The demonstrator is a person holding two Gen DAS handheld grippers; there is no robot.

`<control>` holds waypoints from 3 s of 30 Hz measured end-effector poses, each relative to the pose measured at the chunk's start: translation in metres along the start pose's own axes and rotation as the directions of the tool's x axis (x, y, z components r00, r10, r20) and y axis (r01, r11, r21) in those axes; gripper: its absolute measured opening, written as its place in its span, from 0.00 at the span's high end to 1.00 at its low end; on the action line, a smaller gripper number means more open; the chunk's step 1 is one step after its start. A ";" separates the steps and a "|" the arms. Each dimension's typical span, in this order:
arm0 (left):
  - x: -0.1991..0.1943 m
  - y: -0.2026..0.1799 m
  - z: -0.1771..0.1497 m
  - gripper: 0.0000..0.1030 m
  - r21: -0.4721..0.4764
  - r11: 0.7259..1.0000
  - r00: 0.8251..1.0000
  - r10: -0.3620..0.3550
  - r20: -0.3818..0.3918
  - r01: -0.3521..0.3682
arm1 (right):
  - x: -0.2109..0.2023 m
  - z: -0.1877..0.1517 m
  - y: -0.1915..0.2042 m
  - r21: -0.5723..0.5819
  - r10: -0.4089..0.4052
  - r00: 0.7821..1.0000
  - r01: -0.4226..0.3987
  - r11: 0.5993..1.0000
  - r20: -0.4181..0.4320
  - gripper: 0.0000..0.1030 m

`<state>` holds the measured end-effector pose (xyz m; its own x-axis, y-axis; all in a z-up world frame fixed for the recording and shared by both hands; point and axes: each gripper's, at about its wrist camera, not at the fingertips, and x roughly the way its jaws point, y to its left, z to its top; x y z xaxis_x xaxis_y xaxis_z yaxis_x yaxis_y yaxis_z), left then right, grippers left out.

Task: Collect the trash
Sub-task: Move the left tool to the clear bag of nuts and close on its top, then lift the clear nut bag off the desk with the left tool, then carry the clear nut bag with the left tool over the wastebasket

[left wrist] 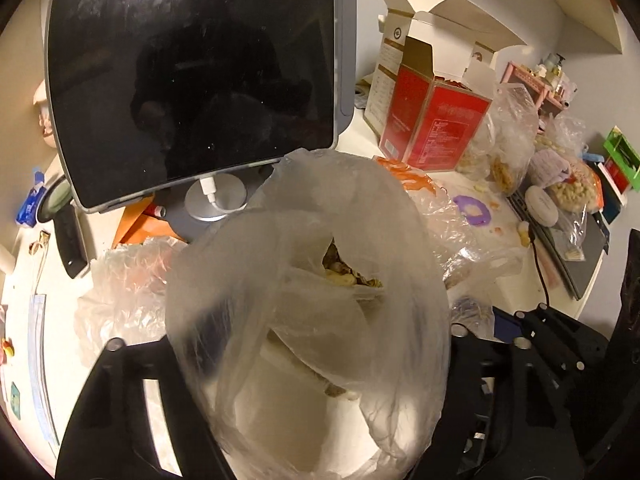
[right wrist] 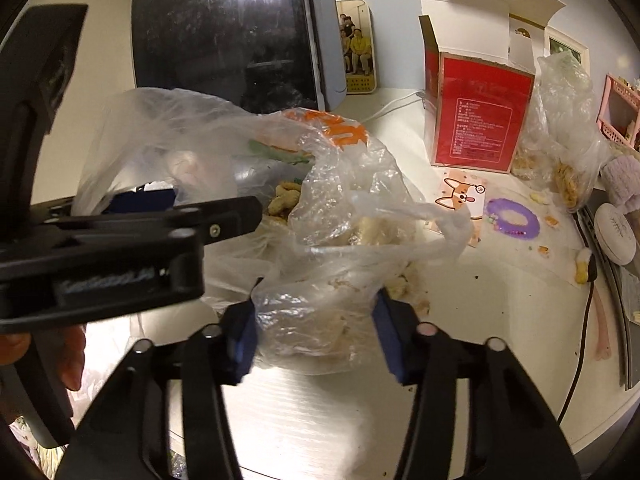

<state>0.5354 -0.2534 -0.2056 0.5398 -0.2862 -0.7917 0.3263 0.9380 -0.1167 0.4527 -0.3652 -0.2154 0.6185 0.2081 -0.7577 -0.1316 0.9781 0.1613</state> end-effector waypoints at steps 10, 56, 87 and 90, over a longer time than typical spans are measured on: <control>0.000 -0.014 0.002 0.89 0.041 0.997 0.998 -0.062 -0.003 0.062 | -0.012 -0.005 0.002 -0.002 0.007 1.000 -0.007 1.000 0.024 0.87; -0.229 -0.060 -0.104 0.95 0.168 0.977 0.964 -0.162 0.213 0.128 | -0.209 -0.089 0.079 -0.039 0.025 0.977 -0.017 0.999 0.210 0.91; -0.296 0.035 -0.312 0.95 0.086 0.994 0.993 -0.077 0.091 0.069 | -0.213 -0.245 0.236 -0.135 0.101 0.995 -0.100 0.986 0.001 0.91; -0.287 0.045 -0.331 0.95 0.070 0.997 0.997 -0.051 0.065 0.046 | -0.201 -0.256 0.242 -0.151 0.116 0.993 -0.120 0.981 -0.037 0.91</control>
<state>0.1383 -0.0649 -0.1824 0.5716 -0.3455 -0.7443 0.4041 0.9079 -0.1111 0.0986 -0.1701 -0.1856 0.5703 0.3202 -0.7565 -0.3202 0.9347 0.1543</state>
